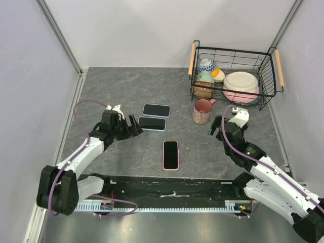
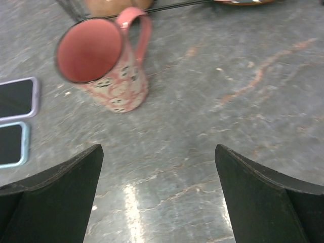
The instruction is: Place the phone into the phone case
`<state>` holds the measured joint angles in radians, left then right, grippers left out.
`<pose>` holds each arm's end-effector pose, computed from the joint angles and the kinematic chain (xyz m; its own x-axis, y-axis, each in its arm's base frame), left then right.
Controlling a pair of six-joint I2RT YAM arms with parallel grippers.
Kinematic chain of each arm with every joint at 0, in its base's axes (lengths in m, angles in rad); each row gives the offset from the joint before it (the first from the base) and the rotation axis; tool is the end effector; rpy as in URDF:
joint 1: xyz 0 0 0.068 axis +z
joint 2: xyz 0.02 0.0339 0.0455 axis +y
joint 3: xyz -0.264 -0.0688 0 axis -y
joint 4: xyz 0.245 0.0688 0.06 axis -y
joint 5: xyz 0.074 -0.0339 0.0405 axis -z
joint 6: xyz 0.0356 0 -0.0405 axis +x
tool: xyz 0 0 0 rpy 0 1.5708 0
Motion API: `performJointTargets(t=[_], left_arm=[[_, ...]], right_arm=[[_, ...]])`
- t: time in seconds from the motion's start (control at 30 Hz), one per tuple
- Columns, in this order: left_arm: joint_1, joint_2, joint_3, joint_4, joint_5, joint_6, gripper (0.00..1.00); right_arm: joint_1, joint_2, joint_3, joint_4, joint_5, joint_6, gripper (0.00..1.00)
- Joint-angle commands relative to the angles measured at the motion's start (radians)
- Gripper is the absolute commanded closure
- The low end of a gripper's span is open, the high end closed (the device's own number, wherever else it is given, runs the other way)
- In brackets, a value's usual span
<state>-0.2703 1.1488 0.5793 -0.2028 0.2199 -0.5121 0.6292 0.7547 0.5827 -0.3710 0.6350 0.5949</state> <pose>0.2181 -0.0685 0.1969 -0.7877 -0.2780 -0.5498 0.0289 0.8748 -0.4837 0.1476 0.0813 0.2585 -0.3814 0.2804 -0.8808 0.1818 0.9570 0.2260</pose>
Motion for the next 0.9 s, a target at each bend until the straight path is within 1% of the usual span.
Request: performJointTargets(t=[0.0, 0.17, 0.3, 0.5, 0.73, 0.87], left_arm=[[0.058, -0.06, 0.005, -0.058, -0.071, -0.051, 0.05], [0.066, -0.159, -0.004, -0.095, -0.152, -0.048, 0.05], [0.066, -0.221, -0.021, -0.089, -0.16, -0.045, 0.04], [0.066, -0.206, -0.027, -0.079, -0.129, -0.039, 0.05], [0.066, -0.211, -0.032, -0.064, -0.097, -0.032, 0.06], [0.068, -0.238, -0.032, -0.082, -0.163, -0.028, 0.07]], right_arm=[[-0.011, 0.001, -0.006, -0.085, 0.196, 0.089, 0.02], [-0.014, 0.04, -0.003, -0.086, 0.181, 0.102, 0.02], [-0.014, 0.075, 0.006, -0.086, 0.164, 0.1, 0.02], [-0.013, 0.072, 0.006, -0.085, 0.163, 0.117, 0.02], [-0.014, -0.001, -0.027, -0.072, 0.151, 0.138, 0.02], [-0.013, -0.029, -0.055, -0.014, 0.14, 0.106, 0.02]])
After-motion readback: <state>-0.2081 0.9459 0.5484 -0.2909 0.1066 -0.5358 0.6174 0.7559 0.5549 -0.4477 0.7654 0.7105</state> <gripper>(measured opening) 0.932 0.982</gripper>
